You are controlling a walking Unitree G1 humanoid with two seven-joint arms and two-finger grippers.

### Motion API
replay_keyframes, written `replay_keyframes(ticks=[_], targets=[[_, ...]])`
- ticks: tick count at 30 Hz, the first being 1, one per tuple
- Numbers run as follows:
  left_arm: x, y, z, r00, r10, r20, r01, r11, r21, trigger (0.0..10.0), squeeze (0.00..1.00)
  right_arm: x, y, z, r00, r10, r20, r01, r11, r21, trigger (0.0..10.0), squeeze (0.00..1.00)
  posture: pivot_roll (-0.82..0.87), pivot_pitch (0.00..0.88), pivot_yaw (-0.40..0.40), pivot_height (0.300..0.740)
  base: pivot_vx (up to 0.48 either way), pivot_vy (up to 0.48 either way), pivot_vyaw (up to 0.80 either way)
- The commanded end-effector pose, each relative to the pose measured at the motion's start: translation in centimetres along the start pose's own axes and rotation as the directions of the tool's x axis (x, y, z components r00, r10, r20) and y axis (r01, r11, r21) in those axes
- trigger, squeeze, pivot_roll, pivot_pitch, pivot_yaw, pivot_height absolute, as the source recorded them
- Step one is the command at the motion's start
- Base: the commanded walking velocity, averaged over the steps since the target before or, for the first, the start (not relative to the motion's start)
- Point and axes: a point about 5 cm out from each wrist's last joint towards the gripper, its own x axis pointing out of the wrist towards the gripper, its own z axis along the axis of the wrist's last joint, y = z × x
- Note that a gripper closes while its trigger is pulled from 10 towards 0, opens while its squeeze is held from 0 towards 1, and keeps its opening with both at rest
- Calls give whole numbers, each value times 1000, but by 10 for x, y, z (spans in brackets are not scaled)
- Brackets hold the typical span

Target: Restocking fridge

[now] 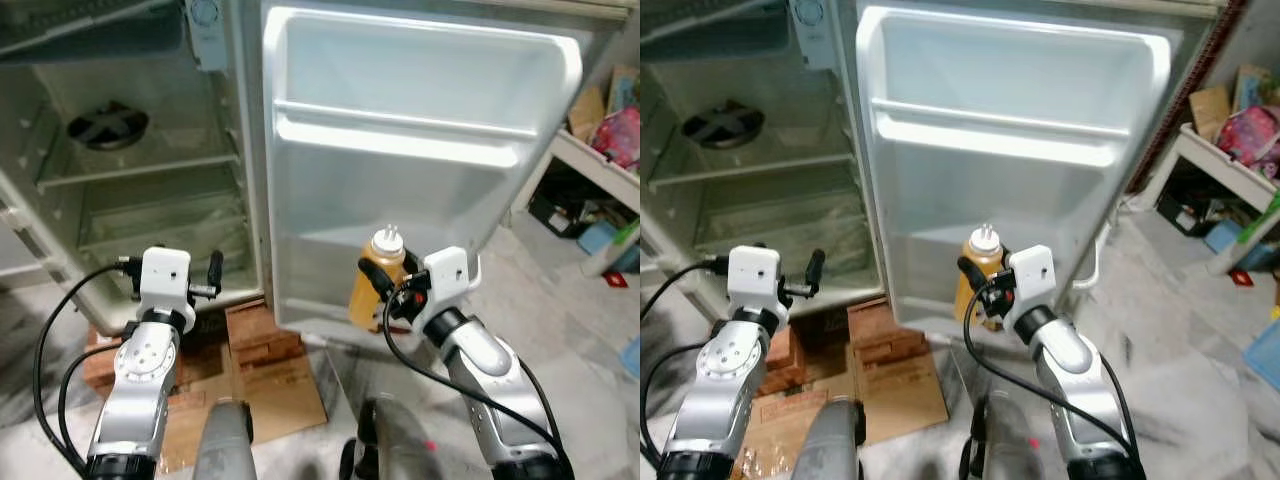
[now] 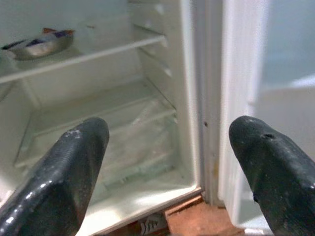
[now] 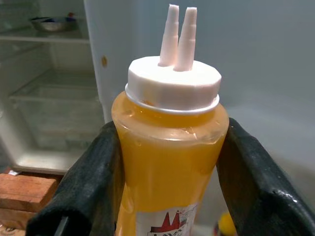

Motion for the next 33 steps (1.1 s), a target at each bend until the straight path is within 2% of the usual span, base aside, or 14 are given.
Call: replay_keyframes(ticks=[1,10,15,19,23,33], targets=[[1,2,2,1000,22,3,-22,1000,8,10000,0,7,-1,12,999,11,46,-10,1000,-24,10000,0,75,0,-24,602,0,0,0],[5,5,3,998,60,10,-60,998,5,10000,0,15,0,21,995,20,101,-16,999,-43,10000,0,70,0,-28,602,0,0,0],[5,6,1,997,72,4,-72,997,-7,10000,0,15,-1,25,992,25,124,-18,998,-55,10000,0,69,0,-30,602,300,0,0],[6,6,0,997,78,1,-78,997,-7,10000,0,15,6,22,990,81,114,-70,993,-98,10000,0,62,0,-29,602,358,0,0],[7,5,0,997,76,0,-76,997,-8,10000,0,14,7,20,990,83,112,-72,993,-92,10000,0,60,0,-29,602,368,0,0],[10,2,1,998,62,5,-62,998,-6,10000,0,13,6,18,990,83,111,-71,992,-105,10000,0,58,0,-28,602,309,354,0]])
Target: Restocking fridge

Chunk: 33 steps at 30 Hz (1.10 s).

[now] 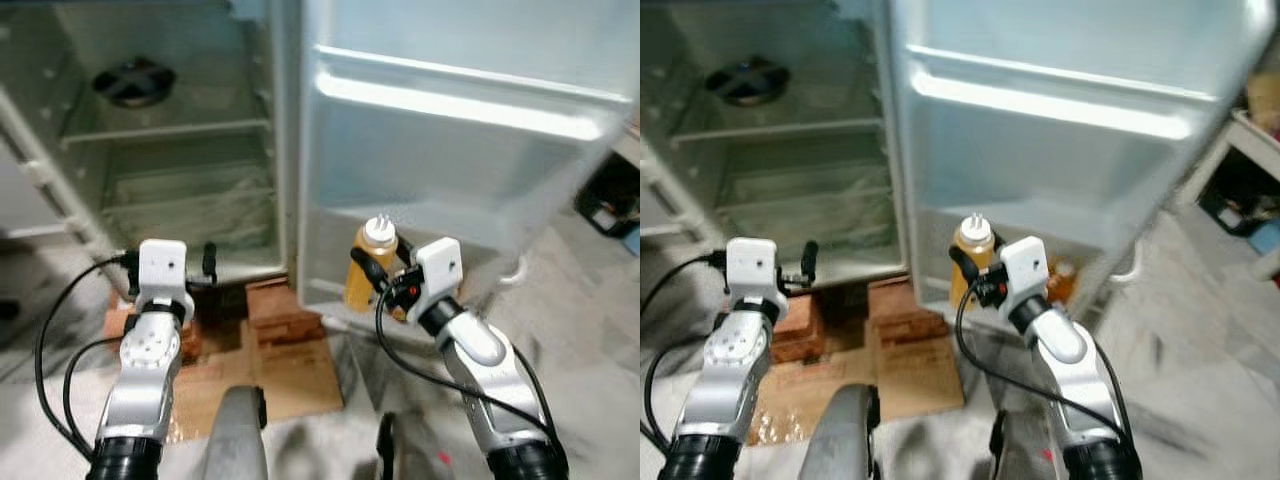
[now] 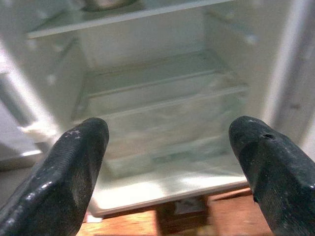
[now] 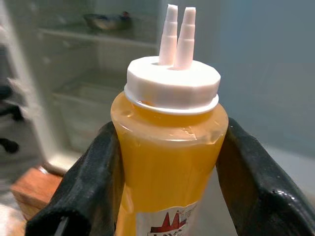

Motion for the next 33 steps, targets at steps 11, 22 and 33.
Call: replay_keyframes(ticks=[11,22,33], targets=[[4,-10,2,999,-38,1,38,999,12,10000,0,-2,-9,2,1000,-22,19,22,999,-39,10000,0,61,0,-35,602,159,22,0],[3,-13,3,996,-88,9,87,996,6,10000,0,-3,-14,2,996,-88,30,90,995,-46,10000,0,57,0,-27,602,27,0,0],[4,-9,9,994,-106,23,105,994,31,10000,0,11,-17,7,995,-94,46,96,994,-52,10000,0,75,2,-27,602,266,-165,0]])
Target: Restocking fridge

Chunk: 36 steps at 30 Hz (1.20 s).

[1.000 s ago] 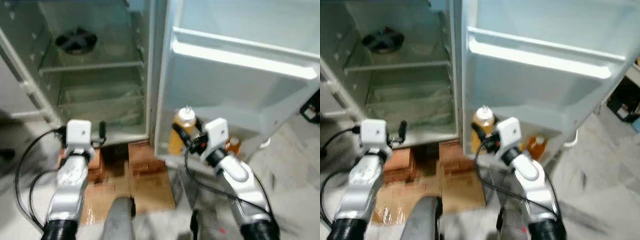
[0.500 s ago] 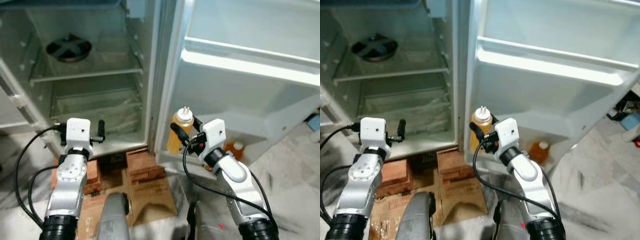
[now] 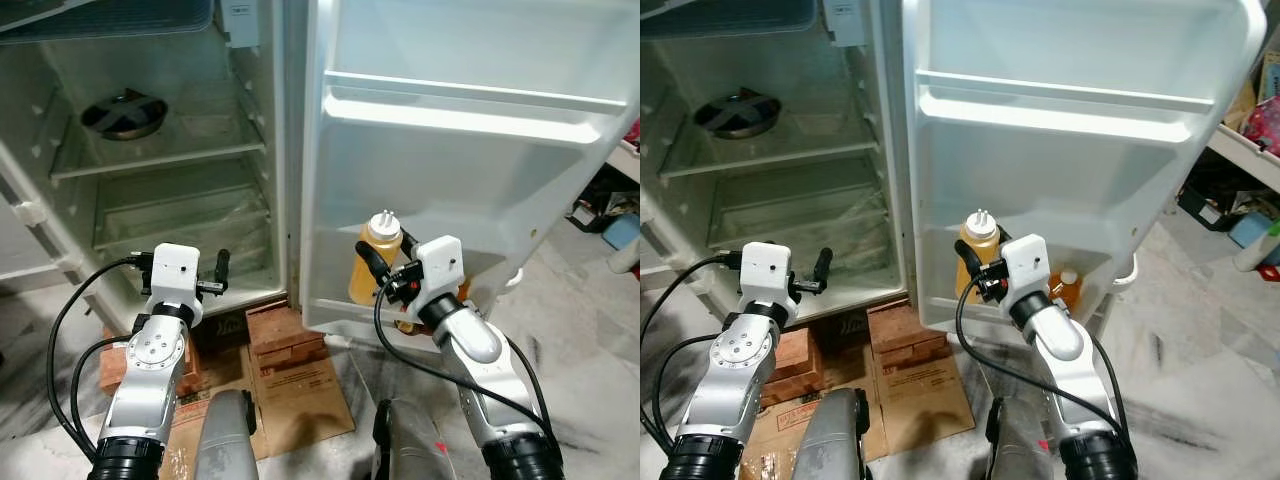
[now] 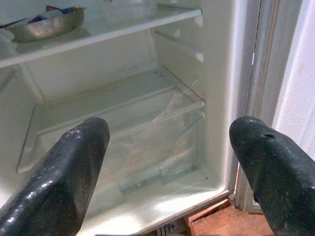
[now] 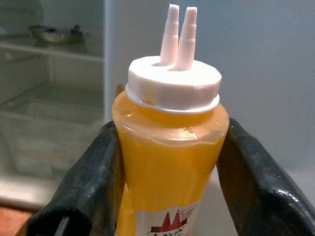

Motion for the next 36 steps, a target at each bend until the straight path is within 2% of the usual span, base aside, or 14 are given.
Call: replay_keyframes(ticks=[1,6,13,23,30,36], targets=[[3,1,9,1000,-3,30,3,1000,5,10000,0,4,-5,7,999,-15,30,16,1000,-17,10000,0,75,2,-27,602,0,-315,0],[2,3,8,1000,9,16,-9,1000,15,10000,0,15,-8,12,999,-13,52,15,999,-39,10000,0,88,19,-22,602,0,-97,0],[0,3,10,1000,2,26,-2,1000,4,10000,0,25,-2,11,998,4,63,-1,999,-46,10000,0,95,21,-20,602,0,-35,0],[-3,5,7,1000,23,10,-23,1000,2,10000,0,21,3,5,998,10,67,-7,999,-44,10000,0,99,19,-20,602,0,0,0],[-25,11,1,1000,16,-19,-15,999,33,10000,0,25,20,0,994,86,68,-83,996,-42,10000,0,135,69,-21,582,0,0,0],[-33,13,2,1000,24,-16,-23,999,33,10000,0,30,21,-7,991,128,44,-123,988,-92,10000,0,149,80,-24,542,0,0,0]])
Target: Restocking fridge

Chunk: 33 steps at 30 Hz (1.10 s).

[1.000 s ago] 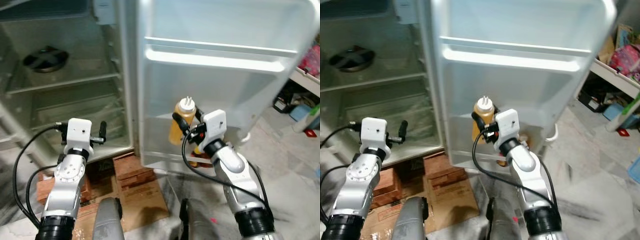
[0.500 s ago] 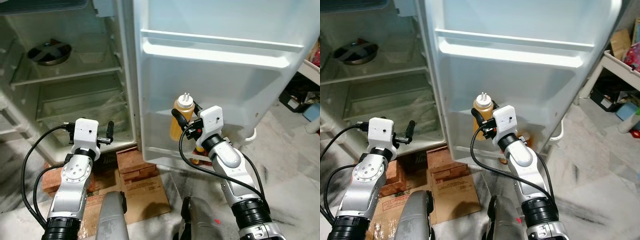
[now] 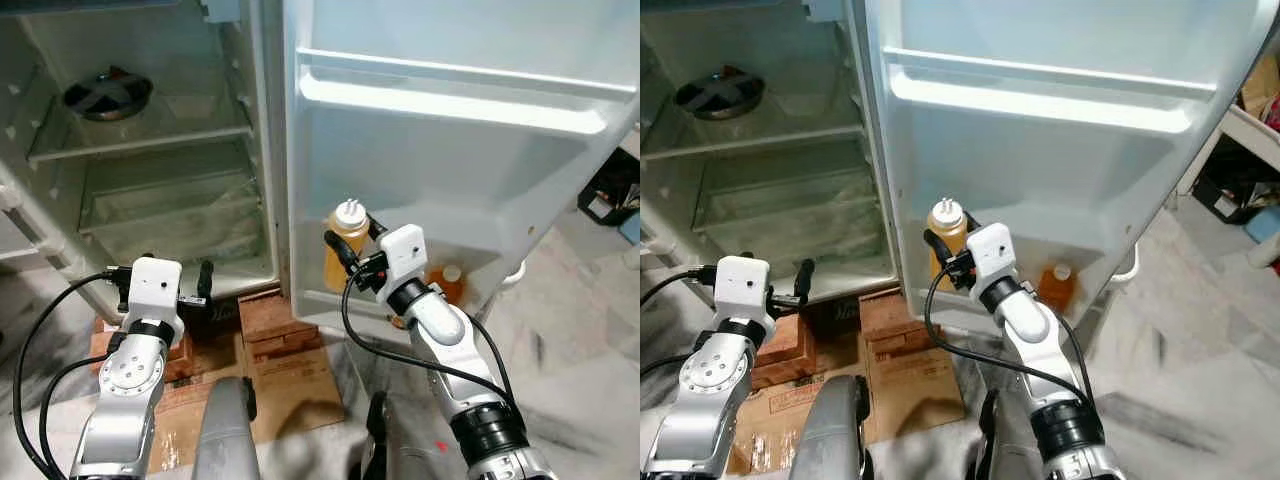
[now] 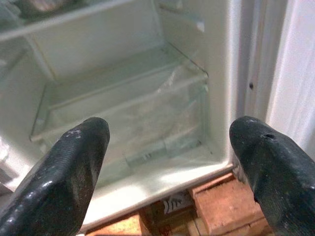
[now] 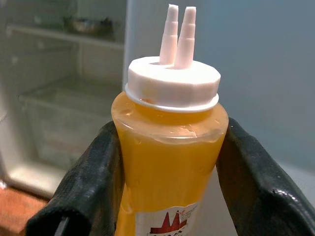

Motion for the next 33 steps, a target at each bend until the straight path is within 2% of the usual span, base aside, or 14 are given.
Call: replay_keyframes(ticks=[1,5,8,12,15,18,19,25,33], targets=[[-3,2,0,1000,7,-11,-7,1000,9,10000,0,1,-1,0,1000,20,5,-20,999,-26,10000,0,149,80,-24,537,0,0,0],[-5,1,2,1000,-6,-1,6,1000,6,10000,0,4,-9,-3,999,33,-9,-33,997,-70,10000,0,152,84,-25,507,0,0,0],[-7,0,4,1000,-13,5,13,1000,10,10000,0,5,-14,-5,1000,20,-21,-22,994,-108,10000,0,154,83,-26,502,0,0,0],[-9,2,5,1000,-5,16,5,1000,19,10000,0,10,-13,-7,998,46,-36,-51,983,-176,10000,0,164,83,-30,502,0,0,0],[-10,2,7,1000,-6,29,5,1000,25,10000,0,15,-9,-4,997,77,-7,-77,965,-251,10000,0,176,92,-38,502,0,0,0],[-14,2,10,999,-1,35,0,1000,30,10000,0,20,-1,1,991,133,34,-111,922,-370,10000,0,187,106,-48,502,0,0,0],[-17,3,10,999,6,33,-6,1000,23,10000,0,21,1,3,987,154,48,-119,896,-427,10000,0,192,116,-54,502,0,0,0],[-31,10,8,1000,15,7,-15,1000,10,10000,0,31,0,8,984,166,68,-117,878,-464,10000,0,202,152,-60,502,0,0,0],[-43,15,12,1000,10,-2,-10,1000,18,10000,0,44,-14,15,990,95,102,-29,857,-515,10000,0,231,204,-50,502,0,0,0]])
